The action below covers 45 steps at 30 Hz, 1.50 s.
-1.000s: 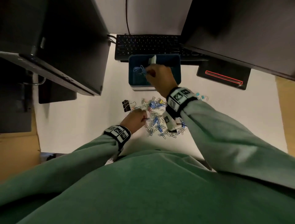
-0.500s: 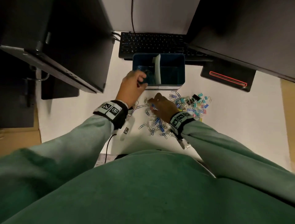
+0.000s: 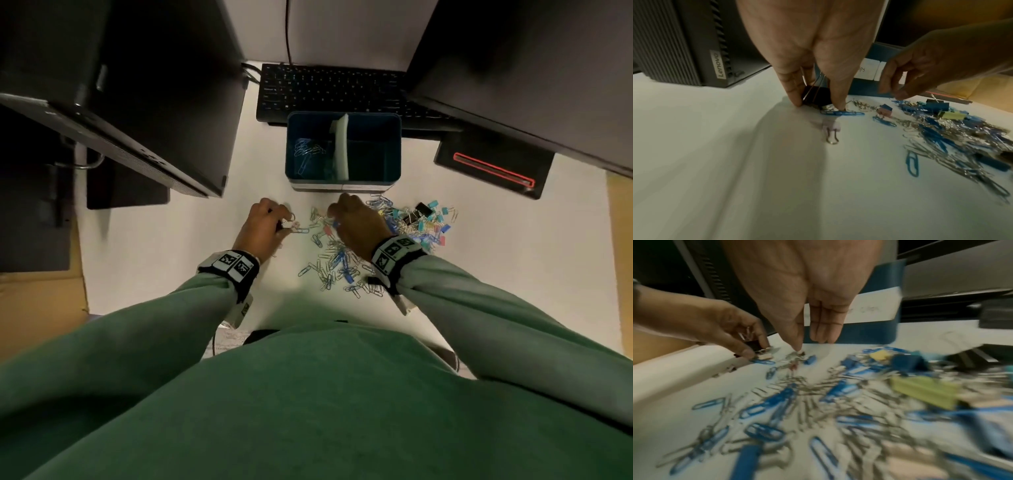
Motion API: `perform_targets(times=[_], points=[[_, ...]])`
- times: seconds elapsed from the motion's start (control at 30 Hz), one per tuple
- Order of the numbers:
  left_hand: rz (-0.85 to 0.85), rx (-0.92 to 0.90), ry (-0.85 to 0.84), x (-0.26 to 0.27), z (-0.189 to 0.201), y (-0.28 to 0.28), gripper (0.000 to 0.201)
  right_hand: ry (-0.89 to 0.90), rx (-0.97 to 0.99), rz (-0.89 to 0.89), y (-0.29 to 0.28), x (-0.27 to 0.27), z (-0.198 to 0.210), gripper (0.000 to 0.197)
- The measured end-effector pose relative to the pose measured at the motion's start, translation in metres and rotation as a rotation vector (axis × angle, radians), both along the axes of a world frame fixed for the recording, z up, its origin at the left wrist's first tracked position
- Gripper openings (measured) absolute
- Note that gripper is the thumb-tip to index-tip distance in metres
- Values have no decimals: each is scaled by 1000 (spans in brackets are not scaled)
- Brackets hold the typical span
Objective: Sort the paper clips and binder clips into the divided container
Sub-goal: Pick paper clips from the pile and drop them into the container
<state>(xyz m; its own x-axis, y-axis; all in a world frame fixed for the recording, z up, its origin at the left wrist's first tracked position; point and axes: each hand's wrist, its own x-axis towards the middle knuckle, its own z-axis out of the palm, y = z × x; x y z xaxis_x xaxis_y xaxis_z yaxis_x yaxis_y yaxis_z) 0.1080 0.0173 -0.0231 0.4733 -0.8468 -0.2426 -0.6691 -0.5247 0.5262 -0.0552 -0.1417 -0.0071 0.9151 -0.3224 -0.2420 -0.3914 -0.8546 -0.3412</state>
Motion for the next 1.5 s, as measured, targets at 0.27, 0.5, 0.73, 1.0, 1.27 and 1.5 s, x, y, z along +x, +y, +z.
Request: perform_targets(times=[0.27, 0.5, 0.73, 1.0, 1.27, 1.5], points=[[95, 79, 24, 23, 7, 5, 26, 61, 73, -70, 7, 12, -11, 41], [9, 36, -320, 8, 14, 6, 36, -24, -35, -48, -11, -4, -11, 36], [-102, 198, -436, -8, 14, 22, 29, 112, -6, 236, 39, 17, -22, 58], [-40, 140, -447, -13, 4, 20, 18, 90, 54, 366, 26, -37, -18, 62], [-17, 180, -369, -10, 11, 0, 35, -63, 115, 59, 47, 50, -7, 32], [2, 141, -333, -7, 6, 2, 18, 41, 123, -112, 28, 48, -19, 19]])
